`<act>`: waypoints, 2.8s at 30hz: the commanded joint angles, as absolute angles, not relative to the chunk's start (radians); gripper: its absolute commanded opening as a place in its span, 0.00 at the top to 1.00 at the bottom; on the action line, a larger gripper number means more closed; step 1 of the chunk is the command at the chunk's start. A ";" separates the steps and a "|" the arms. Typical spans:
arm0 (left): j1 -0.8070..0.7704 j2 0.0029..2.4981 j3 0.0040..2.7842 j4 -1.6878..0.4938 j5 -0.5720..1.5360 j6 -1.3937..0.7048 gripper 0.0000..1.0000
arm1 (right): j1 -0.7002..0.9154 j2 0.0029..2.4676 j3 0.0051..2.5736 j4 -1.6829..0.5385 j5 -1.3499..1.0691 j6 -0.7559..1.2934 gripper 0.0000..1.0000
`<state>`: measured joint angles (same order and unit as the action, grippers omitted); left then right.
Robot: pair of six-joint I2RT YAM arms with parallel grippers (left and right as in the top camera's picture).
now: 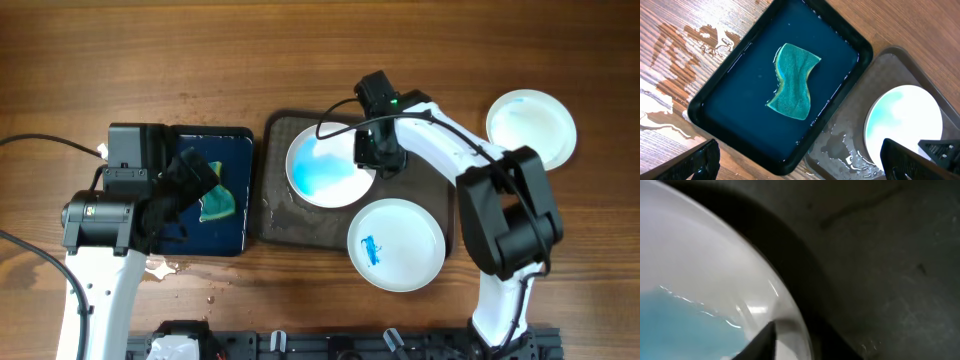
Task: Clean dirty plates on tray and stack at the side
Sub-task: 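Return the sponge to the basin and open the left gripper, then lift the cleaned plate with the right gripper and carry it right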
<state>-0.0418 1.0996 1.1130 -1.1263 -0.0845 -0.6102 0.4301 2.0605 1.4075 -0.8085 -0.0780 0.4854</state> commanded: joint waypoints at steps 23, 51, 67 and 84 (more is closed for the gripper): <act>0.079 1.257 1.115 -1.018 -0.255 -0.647 0.00 | 0.429 1.727 1.402 -0.937 -0.147 0.404 0.95; 0.444 1.370 1.115 -0.999 -0.168 -0.689 0.00 | 0.969 2.155 2.113 -1.003 0.675 0.178 0.95; 0.444 1.371 1.115 -0.998 -0.144 -0.697 0.00 | 1.183 2.187 2.083 -0.457 1.084 -0.703 0.95; 0.443 1.371 1.115 -0.997 -0.133 -0.696 0.00 | 1.071 2.214 2.083 -0.806 0.668 0.023 0.95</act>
<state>0.4389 1.3643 1.1126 -1.0012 -0.1478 -0.6792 1.1618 2.2112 2.0819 -0.7364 0.8581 -0.4133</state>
